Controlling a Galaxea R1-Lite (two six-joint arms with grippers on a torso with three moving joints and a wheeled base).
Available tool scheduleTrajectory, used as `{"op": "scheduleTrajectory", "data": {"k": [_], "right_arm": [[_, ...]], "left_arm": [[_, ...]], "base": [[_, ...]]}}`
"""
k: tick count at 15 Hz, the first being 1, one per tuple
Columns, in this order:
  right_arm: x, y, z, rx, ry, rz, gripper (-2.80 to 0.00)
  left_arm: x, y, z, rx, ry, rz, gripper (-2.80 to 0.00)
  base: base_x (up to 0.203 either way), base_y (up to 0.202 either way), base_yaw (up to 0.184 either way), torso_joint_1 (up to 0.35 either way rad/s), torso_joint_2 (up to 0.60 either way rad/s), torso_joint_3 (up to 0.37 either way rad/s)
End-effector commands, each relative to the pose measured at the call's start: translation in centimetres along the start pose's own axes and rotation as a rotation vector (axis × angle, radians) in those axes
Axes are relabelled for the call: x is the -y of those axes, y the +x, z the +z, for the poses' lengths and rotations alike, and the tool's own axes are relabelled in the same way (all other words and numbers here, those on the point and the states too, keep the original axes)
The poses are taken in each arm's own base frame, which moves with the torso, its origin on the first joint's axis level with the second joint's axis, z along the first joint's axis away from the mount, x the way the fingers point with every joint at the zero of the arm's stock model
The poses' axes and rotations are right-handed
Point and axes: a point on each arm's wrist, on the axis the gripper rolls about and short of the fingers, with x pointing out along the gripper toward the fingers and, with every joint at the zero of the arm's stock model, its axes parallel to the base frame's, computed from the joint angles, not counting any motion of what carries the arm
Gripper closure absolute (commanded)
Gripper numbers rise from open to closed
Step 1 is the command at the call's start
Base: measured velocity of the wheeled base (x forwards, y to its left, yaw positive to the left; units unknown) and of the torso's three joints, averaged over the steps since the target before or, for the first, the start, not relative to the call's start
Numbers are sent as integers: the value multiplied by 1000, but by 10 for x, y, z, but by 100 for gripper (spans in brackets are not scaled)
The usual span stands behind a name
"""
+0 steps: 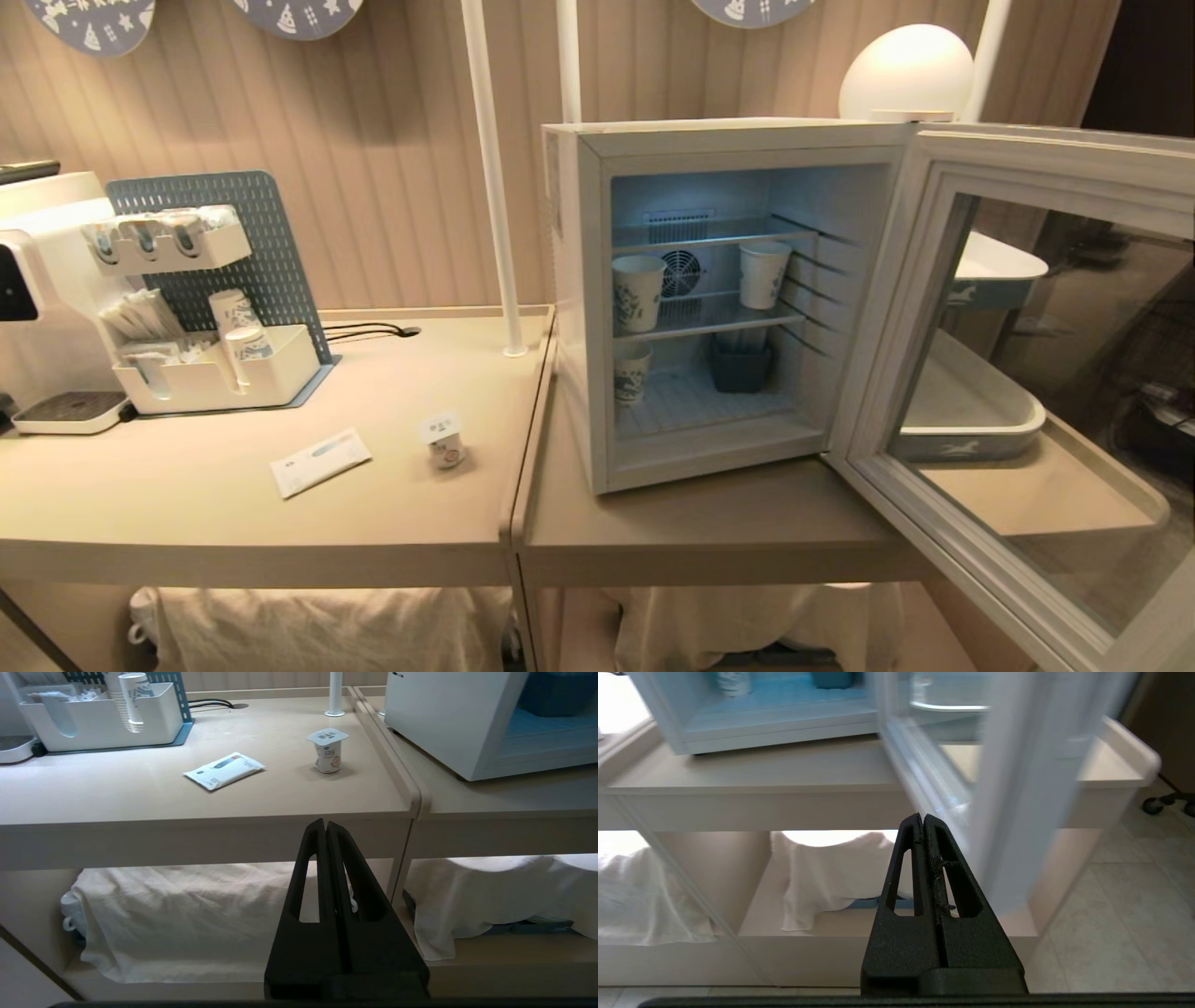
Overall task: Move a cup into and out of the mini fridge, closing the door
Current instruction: Close the freezer door
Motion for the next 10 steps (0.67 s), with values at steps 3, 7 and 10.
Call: {"op": "scheduleTrajectory", "data": {"k": [3, 7, 10], "right_arm": [[0, 0, 0, -3, -2, 1, 0], [0, 0, 0, -3, 0, 1, 0], [0, 0, 0, -3, -1, 1, 0]], "left_arm": [[0, 0, 0, 0, 0, -1, 0], [0, 0, 0, 0, 0, 1, 0], [0, 0, 0, 2, 0, 0, 0]], "base": [[0, -192, -3, 5, 0, 1], [0, -193, -1, 1, 4, 3], [0, -195, -1, 2, 4, 2]]}}
